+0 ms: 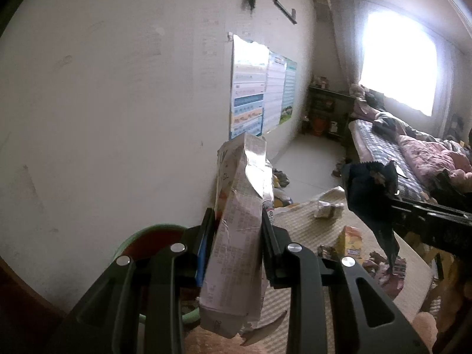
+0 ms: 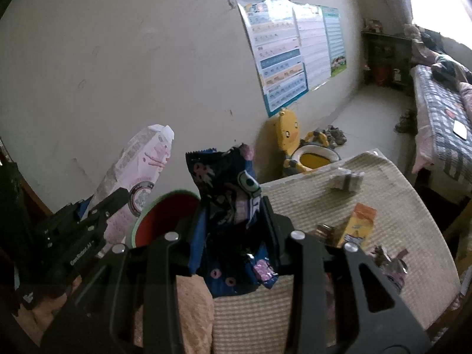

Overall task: Collect trash
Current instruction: 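Carry the carton with the left gripper while the right carries the blue wrapper toward the bin, then open the left gripper over the green bin while the right releases the blue wrapper inside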

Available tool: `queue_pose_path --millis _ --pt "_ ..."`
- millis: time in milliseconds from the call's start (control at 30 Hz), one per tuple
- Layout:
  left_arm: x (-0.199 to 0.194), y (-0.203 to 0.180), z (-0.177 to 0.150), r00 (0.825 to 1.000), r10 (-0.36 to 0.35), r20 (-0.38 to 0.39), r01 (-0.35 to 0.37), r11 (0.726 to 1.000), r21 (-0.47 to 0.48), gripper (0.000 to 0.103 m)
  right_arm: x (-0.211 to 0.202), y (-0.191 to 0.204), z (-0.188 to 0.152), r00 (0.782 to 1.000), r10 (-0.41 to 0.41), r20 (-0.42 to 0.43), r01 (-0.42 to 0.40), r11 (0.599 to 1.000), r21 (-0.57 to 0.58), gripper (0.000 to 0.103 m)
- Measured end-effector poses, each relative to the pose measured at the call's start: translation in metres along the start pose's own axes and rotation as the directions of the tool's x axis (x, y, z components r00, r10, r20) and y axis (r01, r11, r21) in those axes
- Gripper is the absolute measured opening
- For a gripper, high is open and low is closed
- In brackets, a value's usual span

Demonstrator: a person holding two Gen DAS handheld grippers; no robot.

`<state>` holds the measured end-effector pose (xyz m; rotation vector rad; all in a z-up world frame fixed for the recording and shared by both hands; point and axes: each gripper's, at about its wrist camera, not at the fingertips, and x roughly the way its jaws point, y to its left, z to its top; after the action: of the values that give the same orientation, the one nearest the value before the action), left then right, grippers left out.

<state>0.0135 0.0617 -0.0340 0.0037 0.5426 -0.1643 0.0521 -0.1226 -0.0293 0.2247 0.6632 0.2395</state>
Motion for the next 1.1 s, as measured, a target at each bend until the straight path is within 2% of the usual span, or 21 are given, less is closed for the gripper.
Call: queue_pose_path --millis 133,300,500,633,833,1100 --pt "0.006 0.019 -0.004 0.999 0.029 -0.013 -0.029 0.999 -0.022 0.027 0.023 0.014 0.005 0.999 0.021 -0.035 -0.022 0.999 -0.027 0.035" --pt "0.029 0.058 -0.025 0.992 0.069 -0.106 -0.078 0.993 -0.086 0.027 0.068 0.032 0.005 0.989 0.092 -0.112 -0.093 0.996 -0.003 0.035" --pt "0.065 0.111 -0.061 0.962 0.126 -0.241 -0.165 0.975 -0.149 0.027 0.129 0.065 0.000 0.969 0.134 -0.208 -0.143 0.989 -0.029 0.035" --pt "0.092 0.134 -0.077 0.945 0.128 -0.302 -0.186 0.967 -0.172 0.027 0.173 0.081 -0.005 0.947 0.156 -0.281 -0.171 0.985 -0.028 0.035" --pt "0.123 0.153 -0.089 0.931 0.128 -0.343 -0.200 0.963 -0.183 0.027 0.223 0.094 -0.016 0.918 0.154 -0.365 -0.170 0.985 -0.010 0.035" --pt "0.151 0.162 -0.094 0.915 0.126 -0.382 -0.214 0.957 -0.197 0.030 0.249 0.101 -0.021 0.909 0.137 -0.395 -0.162 0.986 -0.030 0.040"
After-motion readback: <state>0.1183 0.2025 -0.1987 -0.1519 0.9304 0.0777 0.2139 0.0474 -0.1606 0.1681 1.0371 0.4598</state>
